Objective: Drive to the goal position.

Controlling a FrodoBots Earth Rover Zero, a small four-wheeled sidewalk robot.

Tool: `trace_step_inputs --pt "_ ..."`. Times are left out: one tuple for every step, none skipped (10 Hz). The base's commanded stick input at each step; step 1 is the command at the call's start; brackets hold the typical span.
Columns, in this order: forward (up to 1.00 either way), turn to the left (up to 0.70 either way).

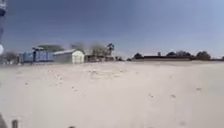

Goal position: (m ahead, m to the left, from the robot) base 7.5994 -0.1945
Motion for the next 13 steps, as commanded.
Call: trace_step_inputs --pt "1.0 0.0" --pt "1.0 0.0" --pt "1.0 0.0" --pt "1.0 0.0" --pt "1.0 0.0" --pt "1.0 0.0" --pt "1.0 0.0" --pt "1.0 0.0" --pt "1.0 0.0" --pt "1.0 0.0" --pt "1.0 0.0" --pt "1.0 0.0" --pt "1.0 0.0"
